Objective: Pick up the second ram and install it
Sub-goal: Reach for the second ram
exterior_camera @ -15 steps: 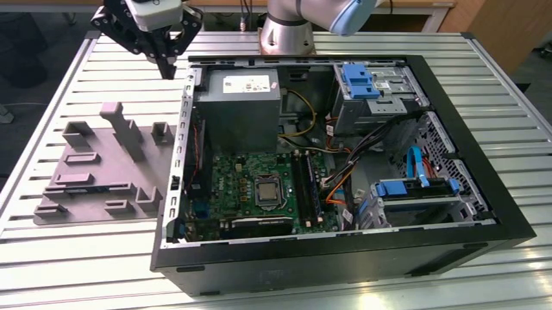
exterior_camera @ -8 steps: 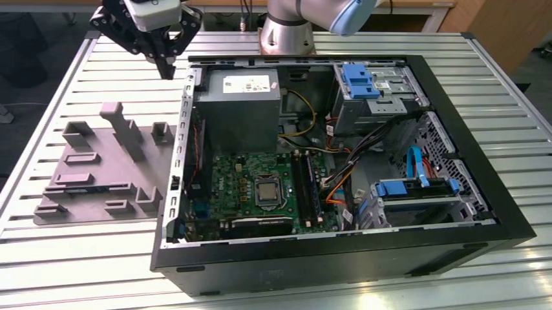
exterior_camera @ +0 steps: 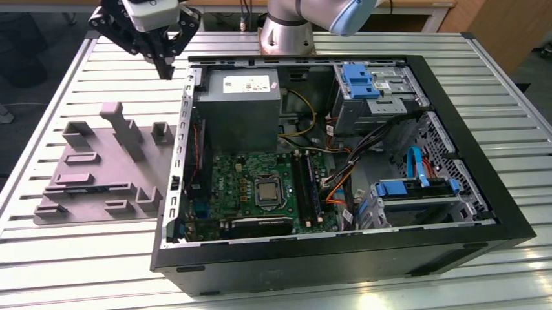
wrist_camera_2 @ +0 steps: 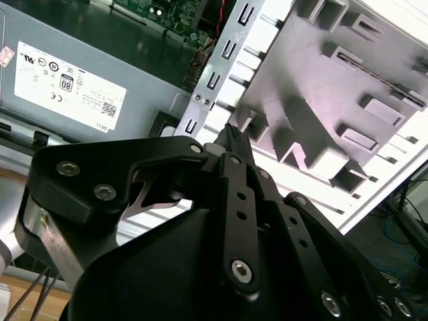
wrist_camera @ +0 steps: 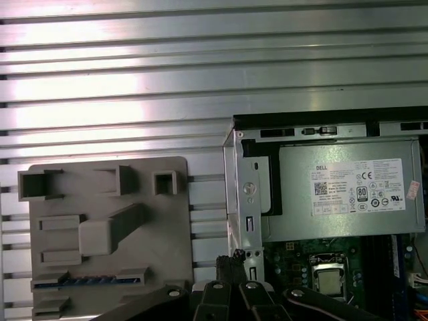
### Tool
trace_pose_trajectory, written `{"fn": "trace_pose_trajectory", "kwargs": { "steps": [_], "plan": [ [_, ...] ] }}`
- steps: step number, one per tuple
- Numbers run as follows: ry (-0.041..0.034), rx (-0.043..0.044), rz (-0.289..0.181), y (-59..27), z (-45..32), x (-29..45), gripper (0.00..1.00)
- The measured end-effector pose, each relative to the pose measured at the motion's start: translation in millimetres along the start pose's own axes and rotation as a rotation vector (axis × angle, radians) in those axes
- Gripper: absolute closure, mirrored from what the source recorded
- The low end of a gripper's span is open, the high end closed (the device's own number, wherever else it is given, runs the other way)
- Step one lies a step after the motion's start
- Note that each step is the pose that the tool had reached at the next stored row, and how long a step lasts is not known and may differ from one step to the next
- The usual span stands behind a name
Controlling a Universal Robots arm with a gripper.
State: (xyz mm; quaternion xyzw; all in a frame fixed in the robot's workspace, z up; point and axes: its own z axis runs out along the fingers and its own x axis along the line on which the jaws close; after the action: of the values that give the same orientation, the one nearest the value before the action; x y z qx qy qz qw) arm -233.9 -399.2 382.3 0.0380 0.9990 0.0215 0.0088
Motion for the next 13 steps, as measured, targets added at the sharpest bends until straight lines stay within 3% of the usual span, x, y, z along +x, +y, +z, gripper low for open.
{"fn": "trace_pose_trajectory", "kwargs": {
  "steps": [13],
  "plan": [
    [0.0001, 0.0000, 0.000, -0.5, 0.3, 6.8, 0.89]
  ]
}}
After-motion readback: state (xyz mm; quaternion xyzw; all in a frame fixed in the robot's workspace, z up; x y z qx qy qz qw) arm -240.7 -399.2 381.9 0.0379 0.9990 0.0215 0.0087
